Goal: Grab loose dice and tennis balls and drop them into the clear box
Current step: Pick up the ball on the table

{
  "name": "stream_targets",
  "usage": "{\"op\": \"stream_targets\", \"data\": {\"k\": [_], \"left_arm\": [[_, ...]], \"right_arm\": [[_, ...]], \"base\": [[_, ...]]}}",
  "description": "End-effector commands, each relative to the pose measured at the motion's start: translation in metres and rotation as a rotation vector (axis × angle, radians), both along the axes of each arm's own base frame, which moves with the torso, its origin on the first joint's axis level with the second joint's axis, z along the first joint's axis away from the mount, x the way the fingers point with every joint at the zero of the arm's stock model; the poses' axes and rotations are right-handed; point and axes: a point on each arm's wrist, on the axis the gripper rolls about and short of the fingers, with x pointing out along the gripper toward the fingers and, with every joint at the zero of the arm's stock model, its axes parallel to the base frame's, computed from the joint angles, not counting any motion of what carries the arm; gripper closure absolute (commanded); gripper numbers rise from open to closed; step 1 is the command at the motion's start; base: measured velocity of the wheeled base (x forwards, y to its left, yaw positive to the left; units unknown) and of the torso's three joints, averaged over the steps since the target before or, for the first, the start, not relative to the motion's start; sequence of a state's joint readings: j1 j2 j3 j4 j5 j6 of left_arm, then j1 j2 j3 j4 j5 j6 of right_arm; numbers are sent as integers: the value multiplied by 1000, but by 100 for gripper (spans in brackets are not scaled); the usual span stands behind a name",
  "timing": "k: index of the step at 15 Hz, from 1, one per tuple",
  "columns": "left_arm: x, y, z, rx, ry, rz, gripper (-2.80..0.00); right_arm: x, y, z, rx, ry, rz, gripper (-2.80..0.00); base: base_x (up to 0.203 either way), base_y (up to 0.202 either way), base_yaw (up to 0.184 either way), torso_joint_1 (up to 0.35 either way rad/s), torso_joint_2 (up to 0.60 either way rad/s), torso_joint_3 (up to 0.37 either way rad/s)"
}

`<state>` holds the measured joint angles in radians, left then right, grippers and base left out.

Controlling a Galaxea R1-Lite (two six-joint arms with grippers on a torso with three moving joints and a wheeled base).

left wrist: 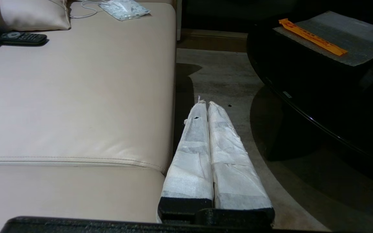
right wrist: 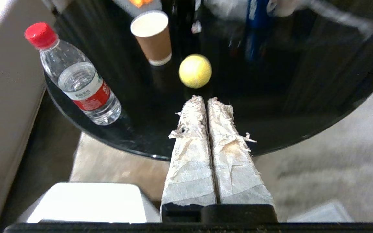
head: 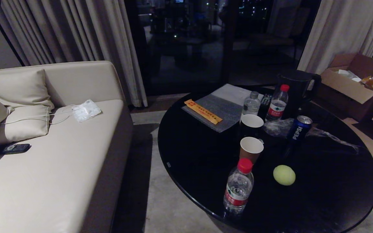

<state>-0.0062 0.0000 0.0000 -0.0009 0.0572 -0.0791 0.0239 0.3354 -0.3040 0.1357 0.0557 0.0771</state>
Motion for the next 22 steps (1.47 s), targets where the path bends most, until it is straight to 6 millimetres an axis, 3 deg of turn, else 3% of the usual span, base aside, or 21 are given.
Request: {"op": "stream_targets", "data": {"k": [1, 4, 7, 9, 13, 14, 17, 22], "left_arm": [[0, 0, 0, -1, 2, 1, 0], [0, 0, 0, -1, 2, 1, 0], [0, 0, 0, -1, 2, 1, 0], [0, 0, 0, -1, 2, 1, 0], [0, 0, 0, -1, 2, 1, 0], [0, 0, 0, -1, 2, 1, 0], [0, 0, 0, -1, 2, 1, 0], [0, 0, 0, -1, 2, 1, 0]], "right_arm": [[51, 3, 16, 14, 218, 26, 0], [114, 8, 21, 35, 331, 45, 0], [171, 14, 12, 69, 402, 44, 0], [197, 18, 3, 80, 443, 43, 0], [228, 24, -14, 73, 526, 51, 0], [234, 25, -20, 63, 552, 54, -280], [249, 27, -41, -59, 620, 100, -280], [279, 29, -47, -60, 587, 95, -280]], "base": [[0, 0, 0, 0, 0, 0], [0, 0, 0, 0, 0, 0], [0, 0, 0, 0, 0, 0], [0, 0, 0, 0, 0, 0], [0, 0, 0, 0, 0, 0], [0, 0, 0, 0, 0, 0], [0, 0, 0, 0, 0, 0], [0, 0, 0, 0, 0, 0]]}}
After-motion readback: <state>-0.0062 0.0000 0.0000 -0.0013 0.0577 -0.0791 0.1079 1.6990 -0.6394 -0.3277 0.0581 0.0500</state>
